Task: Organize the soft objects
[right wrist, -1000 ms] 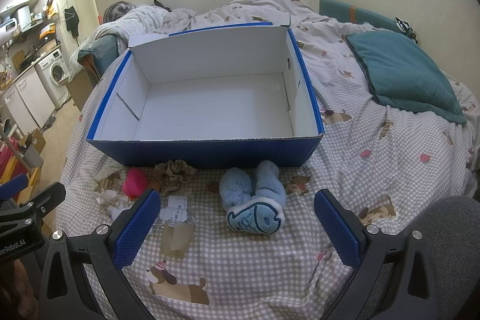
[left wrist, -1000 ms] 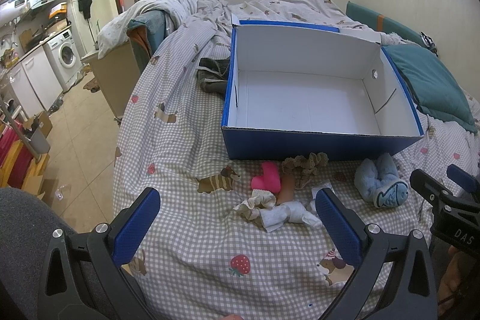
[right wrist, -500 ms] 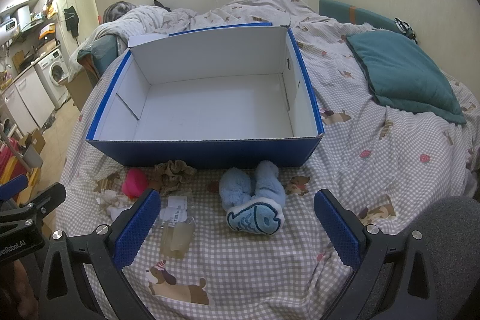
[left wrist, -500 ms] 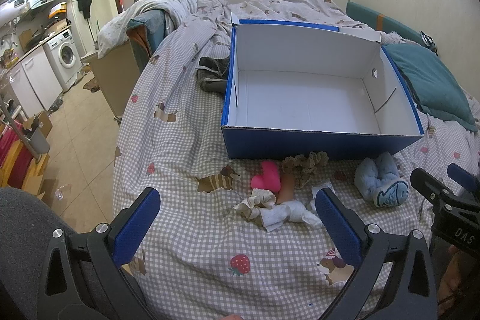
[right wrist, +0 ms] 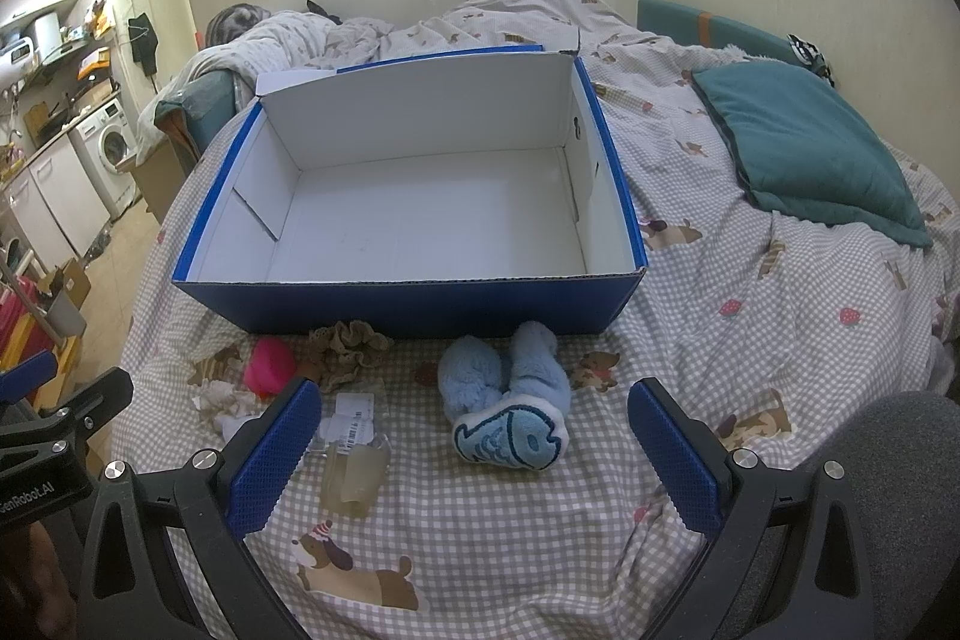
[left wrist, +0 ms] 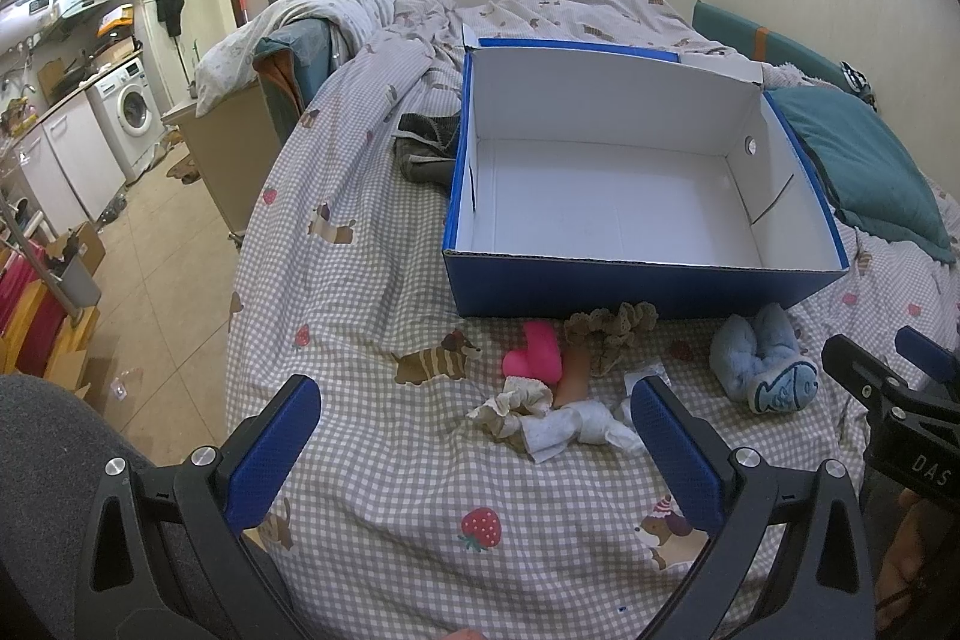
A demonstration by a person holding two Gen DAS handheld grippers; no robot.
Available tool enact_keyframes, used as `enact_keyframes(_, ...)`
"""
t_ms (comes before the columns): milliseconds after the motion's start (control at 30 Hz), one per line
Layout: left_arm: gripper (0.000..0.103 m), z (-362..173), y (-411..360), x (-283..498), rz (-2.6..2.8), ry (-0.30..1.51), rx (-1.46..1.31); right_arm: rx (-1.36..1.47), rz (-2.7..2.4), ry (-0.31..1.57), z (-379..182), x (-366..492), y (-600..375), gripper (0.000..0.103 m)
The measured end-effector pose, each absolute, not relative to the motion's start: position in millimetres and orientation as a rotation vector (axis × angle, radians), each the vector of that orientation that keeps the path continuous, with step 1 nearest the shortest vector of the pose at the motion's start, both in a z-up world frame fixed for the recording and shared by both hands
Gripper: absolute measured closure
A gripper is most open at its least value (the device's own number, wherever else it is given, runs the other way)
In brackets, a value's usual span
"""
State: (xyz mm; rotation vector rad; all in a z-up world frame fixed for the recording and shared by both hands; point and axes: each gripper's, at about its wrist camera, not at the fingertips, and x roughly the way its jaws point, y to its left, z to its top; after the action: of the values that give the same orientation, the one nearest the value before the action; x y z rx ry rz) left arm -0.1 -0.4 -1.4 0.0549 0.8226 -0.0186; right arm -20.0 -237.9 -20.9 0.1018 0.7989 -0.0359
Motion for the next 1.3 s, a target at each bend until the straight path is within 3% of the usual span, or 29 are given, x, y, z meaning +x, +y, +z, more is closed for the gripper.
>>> enact_keyframes(867, 0.0, 1.3, 1.0, 0.3, -0.019, 0.827, 0.048, 0.107, -0.036, 0.809, -20.6, -18.8, -236.1, 0.0)
enact_keyframes(1300, 0.0, 0.1, 58.2, 69.5, 0.122, 0.995, -0.091, 0.175, 0.025, 0.994, -21.2, 33.9, -264.2, 0.0)
